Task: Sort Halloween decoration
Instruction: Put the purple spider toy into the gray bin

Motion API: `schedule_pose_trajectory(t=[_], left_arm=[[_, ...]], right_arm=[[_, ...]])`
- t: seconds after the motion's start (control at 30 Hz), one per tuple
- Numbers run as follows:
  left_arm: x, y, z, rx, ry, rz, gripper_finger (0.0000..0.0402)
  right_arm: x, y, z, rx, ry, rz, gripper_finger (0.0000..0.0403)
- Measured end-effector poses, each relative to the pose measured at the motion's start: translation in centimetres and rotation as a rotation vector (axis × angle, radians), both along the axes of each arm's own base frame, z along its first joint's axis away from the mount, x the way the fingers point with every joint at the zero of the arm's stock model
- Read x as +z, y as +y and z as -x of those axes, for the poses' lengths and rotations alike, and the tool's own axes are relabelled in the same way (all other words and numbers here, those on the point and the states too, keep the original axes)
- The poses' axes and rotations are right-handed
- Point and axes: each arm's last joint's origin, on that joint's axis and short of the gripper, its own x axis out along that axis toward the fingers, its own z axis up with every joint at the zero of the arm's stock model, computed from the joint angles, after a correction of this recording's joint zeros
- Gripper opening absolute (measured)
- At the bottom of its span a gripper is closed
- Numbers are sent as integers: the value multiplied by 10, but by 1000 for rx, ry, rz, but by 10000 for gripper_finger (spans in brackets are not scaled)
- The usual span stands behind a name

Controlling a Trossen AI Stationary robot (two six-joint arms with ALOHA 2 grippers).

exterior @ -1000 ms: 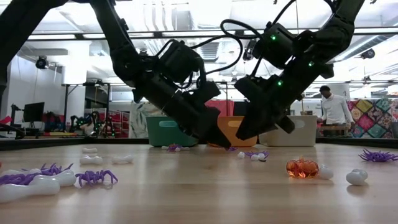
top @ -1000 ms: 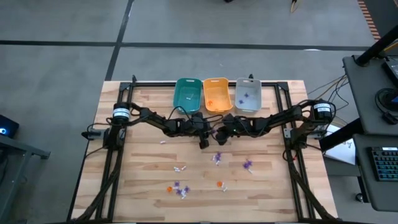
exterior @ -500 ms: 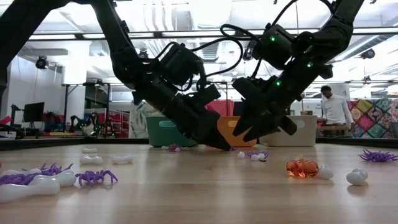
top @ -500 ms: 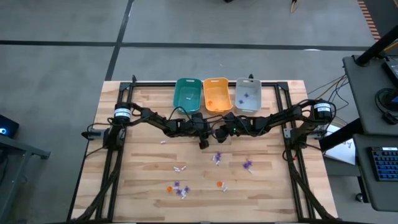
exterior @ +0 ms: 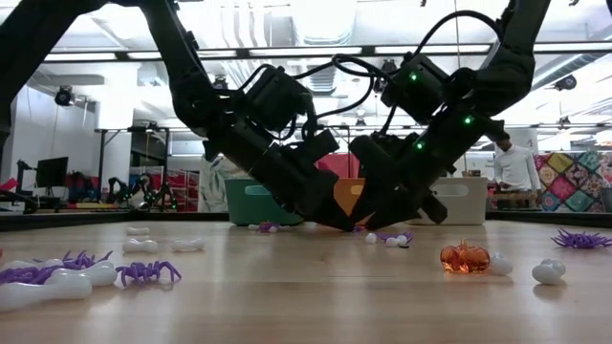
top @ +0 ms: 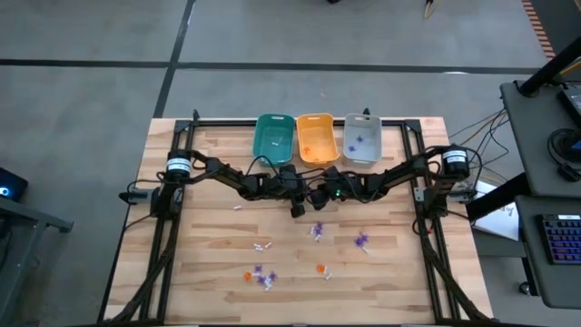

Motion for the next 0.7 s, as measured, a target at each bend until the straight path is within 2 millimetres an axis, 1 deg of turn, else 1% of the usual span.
schedule_pose_trajectory(t=[0.17, 0.47, 0.7], left_arm=[[0, 0, 0, 0, -2, 0, 76], [0, 0, 0, 11, -6, 15, 77], [5, 0, 1, 15, -12, 20, 76]], right_arm=[[0, 0, 0, 5, 0, -1, 123], [-1, 0, 0, 14, 0, -11, 18], [3, 1, 0, 43, 3, 20, 9]])
